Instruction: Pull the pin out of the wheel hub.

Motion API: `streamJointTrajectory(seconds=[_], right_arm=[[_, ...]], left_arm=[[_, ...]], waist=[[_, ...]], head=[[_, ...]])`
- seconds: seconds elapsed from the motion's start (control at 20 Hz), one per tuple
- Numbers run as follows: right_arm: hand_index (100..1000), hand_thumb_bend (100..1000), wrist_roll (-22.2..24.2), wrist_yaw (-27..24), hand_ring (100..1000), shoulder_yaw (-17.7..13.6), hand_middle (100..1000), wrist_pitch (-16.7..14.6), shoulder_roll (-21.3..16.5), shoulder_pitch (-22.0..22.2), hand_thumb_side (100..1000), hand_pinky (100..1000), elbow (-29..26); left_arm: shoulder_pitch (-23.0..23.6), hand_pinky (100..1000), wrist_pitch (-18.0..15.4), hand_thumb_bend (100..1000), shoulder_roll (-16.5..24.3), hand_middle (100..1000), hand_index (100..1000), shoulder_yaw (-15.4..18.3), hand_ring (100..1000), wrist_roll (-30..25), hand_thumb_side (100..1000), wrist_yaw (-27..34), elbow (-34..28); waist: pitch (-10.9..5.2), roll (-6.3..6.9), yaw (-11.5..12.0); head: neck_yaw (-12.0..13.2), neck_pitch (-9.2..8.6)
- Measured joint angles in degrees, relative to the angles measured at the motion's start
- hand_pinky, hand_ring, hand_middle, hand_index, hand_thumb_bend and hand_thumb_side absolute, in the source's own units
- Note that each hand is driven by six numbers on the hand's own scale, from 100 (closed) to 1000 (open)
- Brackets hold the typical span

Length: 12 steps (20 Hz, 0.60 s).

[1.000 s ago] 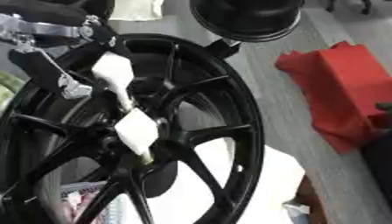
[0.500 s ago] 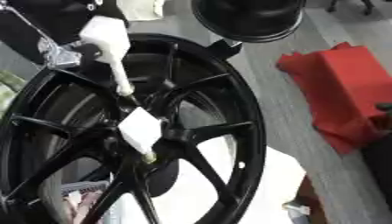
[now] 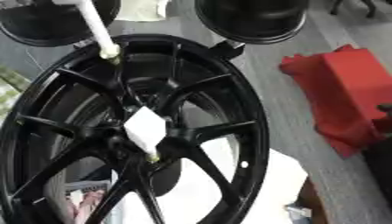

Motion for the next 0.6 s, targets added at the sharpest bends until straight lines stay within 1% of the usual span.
streamJointTrajectory(seconds=[0.15, 0.2, 0.25, 0.35, 0.5, 0.6], right_arm=[[645, 140, -0.4, -0.1, 738, -0.3, 511, -0.2, 0.0, 0.2, 175, 955, 0.0], [645, 141, -0.5, -0.1, 738, -0.5, 511, -0.2, 0.0, 0.3, 174, 955, 0.0], [645, 141, -0.6, -0.1, 738, -0.6, 511, -0.3, 0.0, 0.3, 174, 956, 0.0], [645, 141, -0.9, -0.2, 738, -0.8, 512, -0.3, 0.0, 0.4, 174, 956, 0.0], [645, 139, -1.2, -0.5, 738, -1.0, 512, -0.3, 0.0, 0.4, 175, 956, 0.0], [645, 138, -1.3, -0.8, 738, -1.0, 512, -0.3, 0.0, 0.4, 175, 956, 0.0]], left_arm=[[3.5, 682, -0.4, 100, 3.6, 281, 335, 3.3, 484, 1.2, 409, 0.9, -0.3], [5.1, 683, -0.6, 100, 4.8, 280, 335, 4.5, 483, 1.9, 429, 1.2, -0.5], [6.9, 684, -0.7, 100, 6.0, 278, 334, 5.8, 482, 2.7, 452, 1.6, -0.8], [10.9, 684, -1.0, 100, 8.2, 277, 334, 8.4, 481, 4.6, 471, 2.5, -0.9], [17.2, 684, -1.0, 100, 10.9, 277, 335, 11.9, 481, 7.2, 467, 3.3, -0.6], [20.9, 685, -1.1, 100, 12.0, 278, 336, 13.9, 482, 8.7, 461, 3.3, -0.1]], waist=[[-0.14, 0.01, 0.7], [-0.26, 0.01, 0.9], [-0.38, 0.00, 1.1], [-0.54, -0.10, 1.3], [-0.59, -0.35, 1.8], [-0.62, -0.56, 2.0]], head=[[-0.4, 0.61], [-0.5, 0.91], [-0.6, 1.16], [-0.7, 1.74], [-0.7, 2.42], [-0.8, 2.47]])
